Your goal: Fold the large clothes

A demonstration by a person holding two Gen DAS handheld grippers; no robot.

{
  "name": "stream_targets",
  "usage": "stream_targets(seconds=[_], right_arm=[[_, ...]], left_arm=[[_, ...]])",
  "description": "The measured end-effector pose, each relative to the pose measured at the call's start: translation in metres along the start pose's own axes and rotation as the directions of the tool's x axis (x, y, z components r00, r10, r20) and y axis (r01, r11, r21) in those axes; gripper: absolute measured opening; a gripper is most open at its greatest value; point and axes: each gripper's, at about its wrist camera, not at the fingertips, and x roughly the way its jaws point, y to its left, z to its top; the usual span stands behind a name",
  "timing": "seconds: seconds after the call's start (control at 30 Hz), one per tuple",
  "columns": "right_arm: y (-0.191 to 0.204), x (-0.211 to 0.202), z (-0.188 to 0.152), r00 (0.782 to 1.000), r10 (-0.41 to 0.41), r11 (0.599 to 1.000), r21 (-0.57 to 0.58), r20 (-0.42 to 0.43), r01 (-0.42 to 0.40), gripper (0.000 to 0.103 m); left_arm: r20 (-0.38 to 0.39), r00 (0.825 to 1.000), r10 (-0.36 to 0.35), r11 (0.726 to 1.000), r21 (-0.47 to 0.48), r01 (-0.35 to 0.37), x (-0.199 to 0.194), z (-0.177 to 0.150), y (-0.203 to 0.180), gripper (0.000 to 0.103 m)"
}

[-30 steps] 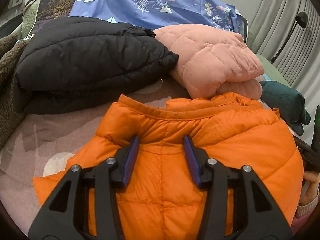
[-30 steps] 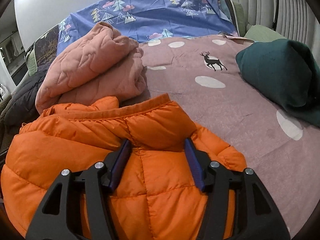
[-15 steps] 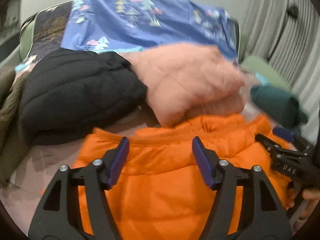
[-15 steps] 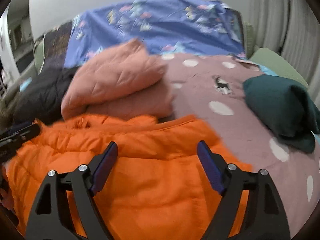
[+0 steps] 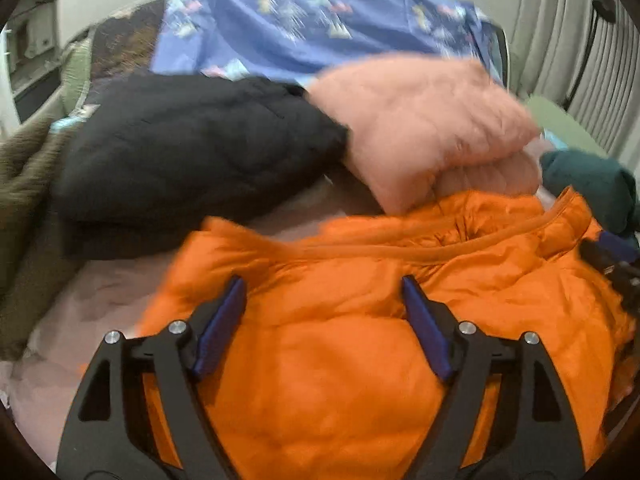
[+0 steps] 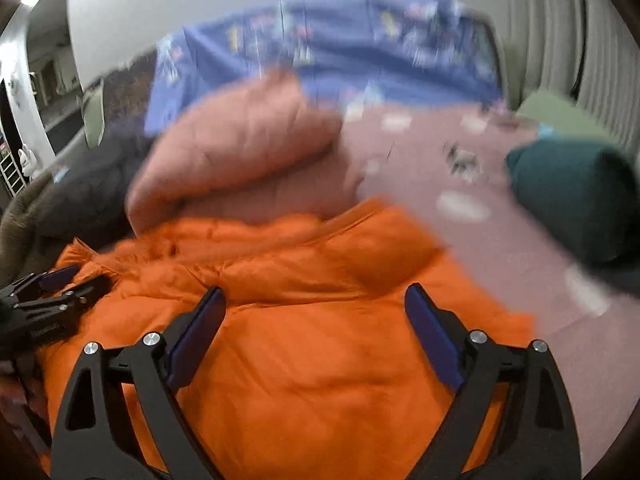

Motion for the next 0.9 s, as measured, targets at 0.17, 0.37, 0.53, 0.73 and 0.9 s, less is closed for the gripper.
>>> stream_targets(seconds=[0.17,0.37,0.53,0.73,0.9], right_arm=[[-0.034,0.044,-0.030,0.988,-0.032,0.997,0.059,-0.151,0.041,0.092],[-0.023,0.027,-0.034,0.988,-0.103,0.993,0.044,-0.115,0.109,0.091],[-0.018,-0.046,-0.040,0.999,-0.028,0.997,0.074,0.038,0.025,0.075],[-0.008,-0.013,-0.085,0.997,-0.016,0.998,0.058,-0.074,0.020,0.070],[-0.009,-0.024,-0.078,0.997,-0.027,0.997,0.075,-0.075,0.033,0.070]], left_arm=[[-0.074,0.996,-0.049,0.991,-0.127,0.039,0.019,-0.011,0.034,0.083],[-0.082,0.996,-0.036,0.995,-0.091,0.028,0.009,-0.009,0.027,0.080],[0.036,0.992,-0.123,0.989,-0.082,0.125,-0.065,-0.015,0.032,0.080],[-0.049,0.995,-0.084,0.996,-0.008,0.084,-0.058,-0.063,0.020,0.083],[-0.035,0.998,-0.044,0.999,0.020,0.045,-0.059,-0.068,0.015,0.082]])
